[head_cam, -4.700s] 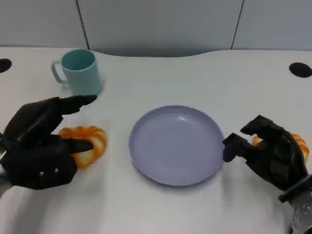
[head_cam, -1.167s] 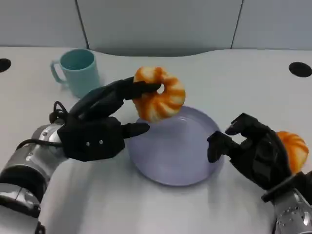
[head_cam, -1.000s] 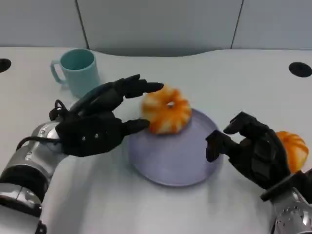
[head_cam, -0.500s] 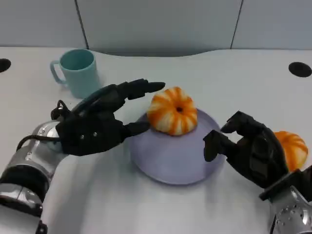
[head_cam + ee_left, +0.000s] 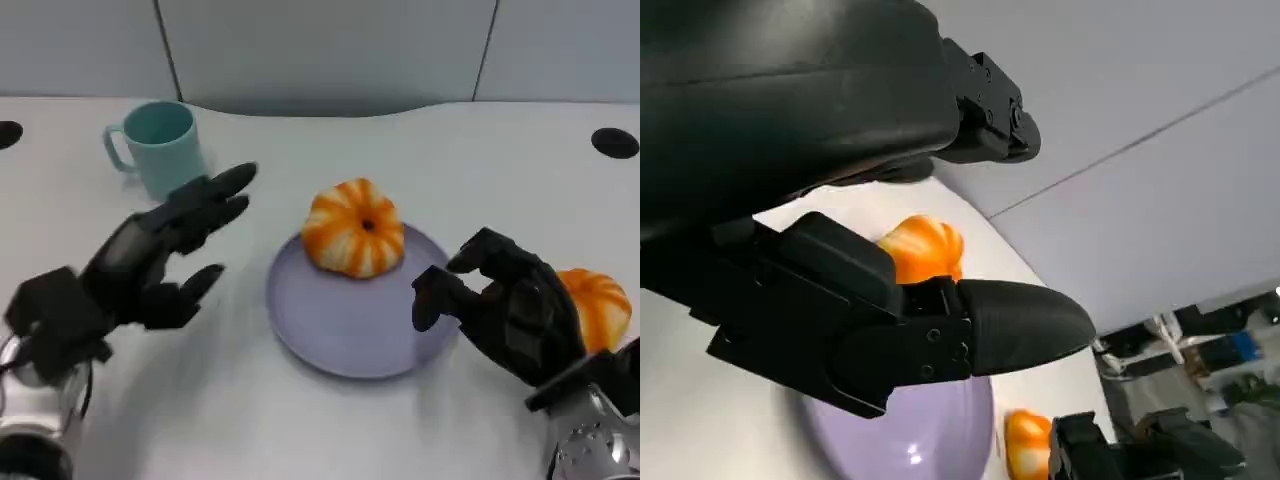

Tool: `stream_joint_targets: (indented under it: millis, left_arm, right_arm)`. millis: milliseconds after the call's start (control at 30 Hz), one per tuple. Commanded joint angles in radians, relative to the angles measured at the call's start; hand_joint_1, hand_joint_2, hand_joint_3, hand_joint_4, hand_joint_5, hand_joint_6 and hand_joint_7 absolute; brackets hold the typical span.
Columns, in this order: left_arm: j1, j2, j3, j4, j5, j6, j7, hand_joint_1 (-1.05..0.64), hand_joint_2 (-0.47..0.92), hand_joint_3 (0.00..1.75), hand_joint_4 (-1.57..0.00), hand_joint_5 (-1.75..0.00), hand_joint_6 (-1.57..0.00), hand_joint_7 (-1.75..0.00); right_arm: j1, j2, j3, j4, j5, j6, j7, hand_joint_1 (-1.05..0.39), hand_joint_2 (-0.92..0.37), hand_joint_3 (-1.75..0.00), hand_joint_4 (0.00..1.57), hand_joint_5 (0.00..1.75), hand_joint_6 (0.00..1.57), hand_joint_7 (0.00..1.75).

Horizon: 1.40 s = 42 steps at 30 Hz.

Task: Grasp the bread from the table and place it into the plate.

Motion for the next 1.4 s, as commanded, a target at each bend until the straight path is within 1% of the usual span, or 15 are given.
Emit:
stream_joint_targets:
  millis: [33,100,200,300,367,467,533,600,700,767,800,900,1067,1267,1400]
  left_arm:
    - [0.085,-0.015,0.100,-0.137,-0.220,0.209,-0.204,-1.05,0.92,0.69,-0.50,-0.30,-0.18,-0.02]
    - [0.136,-0.037,0.131,-0.221,-0.304,0.327,-0.255,-1.04,0.92,0.69,-0.56,-0.33,-0.22,-0.04]
    - [0.206,-0.055,0.150,-0.329,-0.360,0.446,-0.273,-1.04,0.92,0.70,-0.58,-0.34,-0.24,-0.05]
    - [0.272,-0.082,0.165,-0.387,-0.378,0.505,-0.260,-1.04,0.92,0.71,-0.59,-0.35,-0.24,-0.05]
    - [0.306,-0.103,0.176,-0.410,-0.390,0.556,-0.249,-1.04,0.92,0.71,-0.59,-0.36,-0.26,-0.05]
    - [0.344,-0.137,0.181,-0.445,-0.393,0.612,-0.222,-1.04,0.92,0.68,-0.60,-0.39,-0.28,-0.06]
    - [0.350,-0.159,0.181,-0.450,-0.389,0.628,-0.217,-1.04,0.92,0.68,-0.59,-0.39,-0.27,-0.06]
    - [0.349,-0.176,0.181,-0.444,-0.381,0.630,-0.215,-1.04,0.92,0.69,-0.54,-0.44,-0.26,-0.05]
    - [0.342,-0.185,0.180,-0.418,-0.362,0.621,-0.217,-1.04,0.92,0.69,-0.50,-0.49,-0.28,-0.05]
    - [0.339,-0.187,0.183,-0.410,-0.354,0.618,-0.218,-1.04,0.92,0.69,-0.50,-0.50,-0.28,-0.05]
    - [0.339,-0.192,0.180,-0.404,-0.341,0.613,-0.210,-1.04,0.92,0.69,-0.50,-0.51,-0.28,-0.05]
    - [0.339,-0.203,0.179,-0.393,-0.320,0.602,-0.200,-1.03,0.92,0.68,-0.52,-0.54,-0.32,-0.07]
    - [0.353,-0.201,0.187,-0.405,-0.317,0.611,-0.214,-1.02,0.92,0.68,-0.51,-0.55,-0.32,-0.07]
    - [0.378,-0.200,0.186,-0.425,-0.316,0.620,-0.219,-1.02,0.92,0.67,-0.51,-0.57,-0.34,-0.07]
    - [0.390,-0.199,0.190,-0.440,-0.321,0.609,-0.228,-1.02,0.92,0.66,-0.50,-0.58,-0.36,-0.08]
  right_arm:
    - [-0.012,-0.007,-0.010,0.025,0.005,-0.028,0.015,-0.55,-0.88,0.00,0.77,1.40,0.93,0.70]
    - [-0.015,-0.010,-0.013,0.039,0.001,-0.046,0.017,-0.54,-0.89,0.00,0.77,1.39,0.94,0.70]
    - [-0.022,-0.018,-0.017,0.053,0.005,-0.045,0.022,-0.52,-0.88,0.00,0.79,1.40,0.94,0.70]
    - [-0.030,-0.040,-0.021,0.061,0.014,-0.010,0.041,-0.49,-0.88,0.00,0.79,1.41,0.94,0.70]
    - [-0.034,-0.047,-0.035,0.074,0.023,-0.016,0.056,-0.48,-0.87,0.00,0.79,1.41,0.94,0.68]
    - [-0.029,-0.064,-0.046,0.069,0.025,-0.008,0.060,-0.51,-0.87,0.00,0.81,1.42,0.97,0.66]
    - [-0.034,-0.082,-0.059,0.085,0.034,0.006,0.085,-0.53,-0.86,0.00,0.80,1.45,0.97,0.66]
    - [-0.048,-0.097,-0.083,0.130,0.049,-0.007,0.132,-0.52,-0.87,0.00,0.79,1.44,0.96,0.66]
    - [-0.072,-0.132,-0.101,0.191,0.049,-0.007,0.192,-0.54,-0.87,0.00,0.83,1.28,1.02,0.48]
    - [-0.084,-0.143,-0.106,0.215,0.044,-0.009,0.212,-0.55,-0.87,0.00,0.83,1.25,1.03,0.44]
    - [-0.068,-0.141,-0.108,0.194,0.045,0.011,0.183,-0.55,-0.88,0.00,0.83,1.25,1.04,0.43]
    - [-0.040,-0.129,-0.115,0.157,0.046,0.028,0.139,-0.54,-0.86,0.00,0.81,1.33,0.99,0.56]
    - [-0.016,-0.118,-0.111,0.125,0.039,0.033,0.122,-0.54,-0.86,0.00,0.81,1.33,0.97,0.61]
    - [-0.003,-0.115,-0.107,0.117,0.033,0.023,0.130,-0.56,-0.87,0.00,0.81,1.34,0.97,0.59]
    - [-0.019,-0.126,-0.113,0.143,0.040,-0.003,0.194,-0.54,-0.89,0.00,0.77,1.39,0.95,0.61]
